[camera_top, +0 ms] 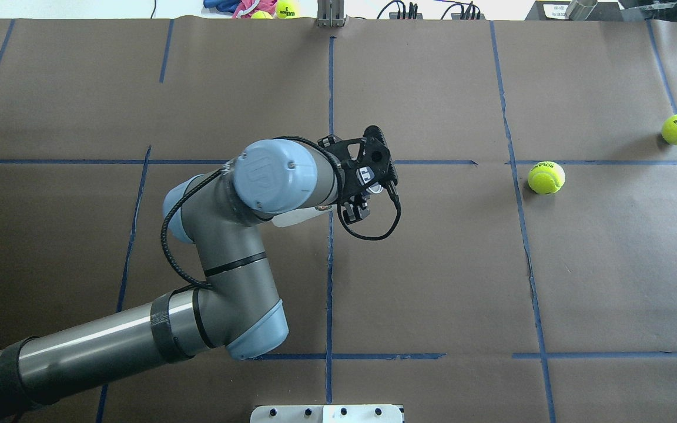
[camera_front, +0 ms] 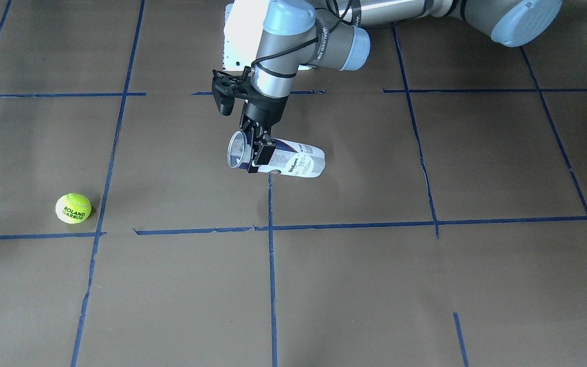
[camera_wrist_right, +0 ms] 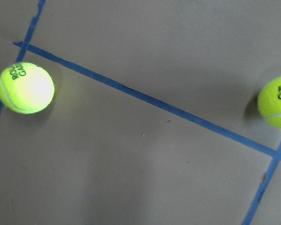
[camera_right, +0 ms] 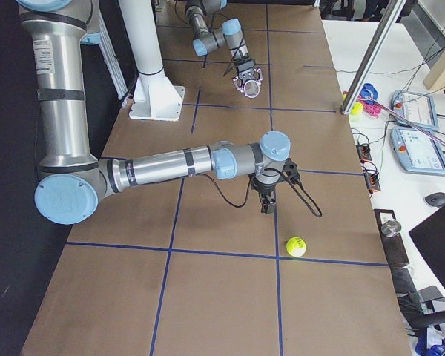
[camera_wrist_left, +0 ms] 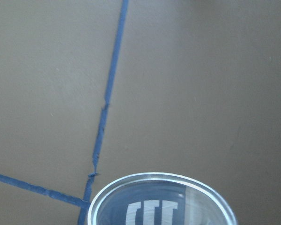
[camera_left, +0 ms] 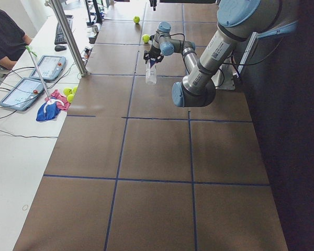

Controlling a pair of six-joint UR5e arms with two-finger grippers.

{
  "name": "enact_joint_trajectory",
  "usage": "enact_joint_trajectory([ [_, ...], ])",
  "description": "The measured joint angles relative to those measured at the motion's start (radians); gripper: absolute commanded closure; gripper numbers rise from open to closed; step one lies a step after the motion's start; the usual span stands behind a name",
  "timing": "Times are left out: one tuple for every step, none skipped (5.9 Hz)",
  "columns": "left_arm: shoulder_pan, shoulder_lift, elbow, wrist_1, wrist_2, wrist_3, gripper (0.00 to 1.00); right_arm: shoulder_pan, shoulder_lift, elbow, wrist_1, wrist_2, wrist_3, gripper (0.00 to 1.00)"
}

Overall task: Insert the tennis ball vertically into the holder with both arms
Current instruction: 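Hold the can open end up while the right gripper reaches for a yellow ball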

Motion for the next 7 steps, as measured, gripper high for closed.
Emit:
enact_joint_trajectory([
  [-0.006,0.039,-0.007,-0.216,0.045,-0.125,0.29,-0.033,0.046,-0.009,0.000,0.000,0.014,0.00],
  [-0.006,0.053,-0.010,-0.347,0.093,-0.215,0.29,-0.059,0.092,-0.011,0.000,0.000,0.065,0.00],
  [0.004,0.063,-0.007,-0.470,0.151,-0.266,0.29,-0.093,0.143,-0.012,0.000,-0.001,0.152,0.00],
  [0.029,0.076,0.001,-0.572,0.219,-0.283,0.29,-0.130,0.192,-0.016,0.001,-0.004,0.243,0.00],
  [0.068,0.093,0.007,-0.645,0.297,-0.287,0.29,-0.163,0.233,-0.024,0.002,-0.011,0.310,0.00],
  [0.109,0.109,0.033,-0.718,0.377,-0.289,0.27,-0.198,0.263,-0.032,0.002,-0.041,0.359,0.00],
  [0.138,0.116,0.070,-0.790,0.442,-0.288,0.26,-0.238,0.275,-0.035,0.027,-0.111,0.405,0.00],
])
